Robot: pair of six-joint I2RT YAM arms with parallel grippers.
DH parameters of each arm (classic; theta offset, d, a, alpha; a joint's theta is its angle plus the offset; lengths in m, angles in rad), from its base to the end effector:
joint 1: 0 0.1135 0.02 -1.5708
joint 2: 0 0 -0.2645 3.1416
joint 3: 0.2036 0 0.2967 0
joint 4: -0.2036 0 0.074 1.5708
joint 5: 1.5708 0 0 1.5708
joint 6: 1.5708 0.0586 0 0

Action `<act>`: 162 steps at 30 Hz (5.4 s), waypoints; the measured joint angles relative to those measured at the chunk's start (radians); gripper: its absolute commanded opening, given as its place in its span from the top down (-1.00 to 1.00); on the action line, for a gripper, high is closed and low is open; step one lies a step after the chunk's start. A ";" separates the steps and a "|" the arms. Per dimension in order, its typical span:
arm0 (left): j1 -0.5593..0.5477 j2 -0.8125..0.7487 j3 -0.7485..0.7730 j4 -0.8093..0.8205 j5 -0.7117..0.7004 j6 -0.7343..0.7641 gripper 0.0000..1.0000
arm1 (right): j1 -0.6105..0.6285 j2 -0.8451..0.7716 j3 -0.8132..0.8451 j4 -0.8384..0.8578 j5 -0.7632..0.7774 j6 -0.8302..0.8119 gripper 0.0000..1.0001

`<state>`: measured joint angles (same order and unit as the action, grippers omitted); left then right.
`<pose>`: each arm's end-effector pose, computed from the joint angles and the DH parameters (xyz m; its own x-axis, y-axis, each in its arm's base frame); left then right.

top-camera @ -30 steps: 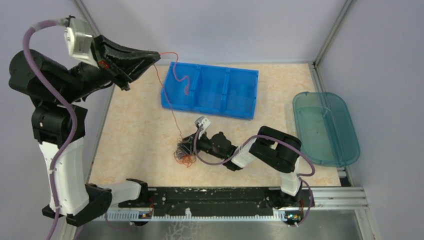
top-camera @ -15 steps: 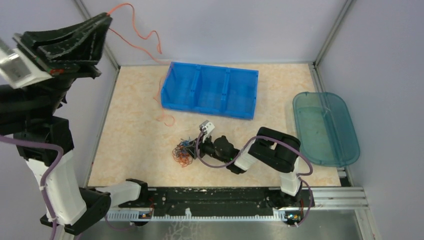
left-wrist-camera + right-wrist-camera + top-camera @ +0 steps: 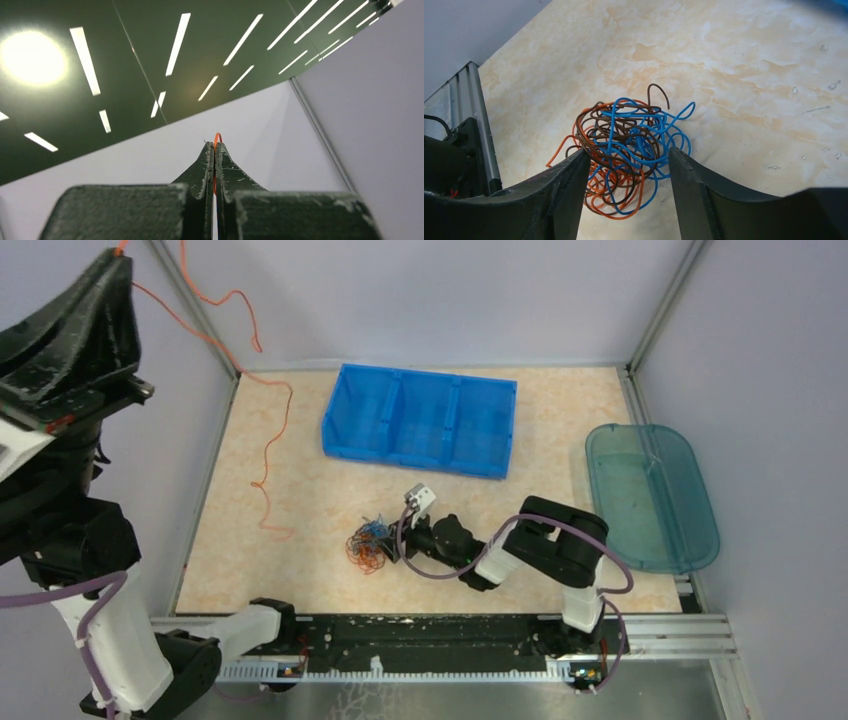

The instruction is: Untangle the cables

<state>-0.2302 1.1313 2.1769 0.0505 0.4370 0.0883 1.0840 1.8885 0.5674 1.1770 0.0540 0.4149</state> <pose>0.0521 -0.0377 0.7474 0.8974 -0.1283 -0.4221 0.3172 0.8526 0.4153 0.1729 0.3200 0.0790 -0.4072 0.0912 -0.9088 -0.7577 0.5219 0.3918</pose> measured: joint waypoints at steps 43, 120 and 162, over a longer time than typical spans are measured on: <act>0.004 0.222 -0.607 0.086 -0.066 0.220 1.00 | -0.203 -0.691 -0.038 -0.511 0.285 -0.069 -0.55; -0.024 0.643 -0.457 -0.503 -0.225 0.431 -1.00 | -0.256 -0.713 -0.047 -0.663 0.080 0.032 -0.50; -0.016 0.221 -1.411 -0.809 0.136 0.904 0.09 | -0.138 -0.529 -0.005 -0.604 -0.066 0.080 -0.13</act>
<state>-0.2459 1.3525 0.7658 -0.7586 0.5732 0.9920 0.9459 1.3598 0.5621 0.5728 -0.0124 0.4950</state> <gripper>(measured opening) 0.508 0.571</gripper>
